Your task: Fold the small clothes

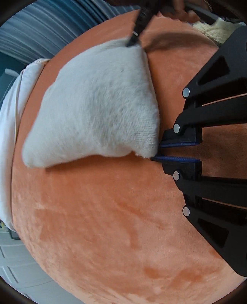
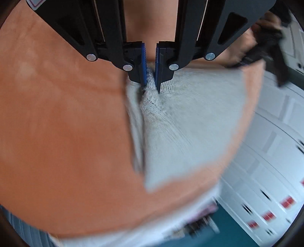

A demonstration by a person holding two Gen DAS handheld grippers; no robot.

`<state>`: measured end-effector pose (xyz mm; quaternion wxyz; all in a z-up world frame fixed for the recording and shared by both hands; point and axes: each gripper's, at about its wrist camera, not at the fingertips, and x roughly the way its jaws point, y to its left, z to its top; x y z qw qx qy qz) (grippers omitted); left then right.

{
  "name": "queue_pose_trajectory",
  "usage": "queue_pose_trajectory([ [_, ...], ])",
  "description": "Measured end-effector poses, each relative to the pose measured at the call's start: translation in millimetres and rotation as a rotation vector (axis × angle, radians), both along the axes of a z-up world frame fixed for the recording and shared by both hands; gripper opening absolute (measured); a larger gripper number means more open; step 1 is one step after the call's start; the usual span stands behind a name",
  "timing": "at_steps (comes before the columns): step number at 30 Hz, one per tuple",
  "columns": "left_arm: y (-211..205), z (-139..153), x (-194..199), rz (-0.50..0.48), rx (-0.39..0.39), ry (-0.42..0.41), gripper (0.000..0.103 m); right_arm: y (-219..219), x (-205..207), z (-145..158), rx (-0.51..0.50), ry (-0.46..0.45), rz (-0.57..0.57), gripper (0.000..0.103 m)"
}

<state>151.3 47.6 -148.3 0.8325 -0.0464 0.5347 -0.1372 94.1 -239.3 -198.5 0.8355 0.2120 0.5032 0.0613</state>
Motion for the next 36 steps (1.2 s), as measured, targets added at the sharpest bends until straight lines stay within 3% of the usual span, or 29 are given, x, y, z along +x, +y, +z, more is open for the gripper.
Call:
queue_pose_trajectory([
  [4,-8,20,-13,0.003,0.025,-0.038,0.007,1,-7,39,0.075,-0.080,-0.041,0.014],
  [6,-16,35,-24,-0.014,0.058,-0.074,0.007,6,-16,61,0.006,-0.105,-0.059,0.017],
  [10,-34,61,-39,-0.044,0.083,-0.125,0.008,17,-23,82,-0.030,-0.134,-0.061,0.017],
  [18,-53,78,-31,-0.029,0.115,-0.159,0.008,38,17,114,-0.108,-0.212,0.010,0.017],
  [22,-54,69,-13,-0.025,0.138,-0.144,0.008,37,35,103,-0.095,-0.178,-0.005,0.017],
  [25,-53,50,-2,-0.021,0.157,-0.109,0.008,39,40,49,-0.122,-0.034,-0.001,0.016],
  [27,-52,36,3,-0.021,0.163,-0.080,0.008,44,31,26,-0.150,-0.055,0.005,0.011],
  [32,-56,41,-5,-0.029,0.185,-0.106,0.009,44,15,67,-0.135,-0.101,-0.020,0.012],
  [33,-56,47,-9,-0.023,0.179,-0.114,0.018,43,6,75,-0.137,-0.117,-0.028,0.014],
  [34,-55,51,-14,-0.014,0.174,-0.121,0.037,43,-9,81,-0.140,-0.129,-0.044,0.018],
  [35,-55,57,-22,0.004,0.174,-0.140,0.049,43,-22,83,-0.143,-0.127,-0.060,0.022],
  [36,-54,62,-30,0.023,0.182,-0.163,0.067,43,-37,84,-0.151,-0.120,-0.076,0.031],
])
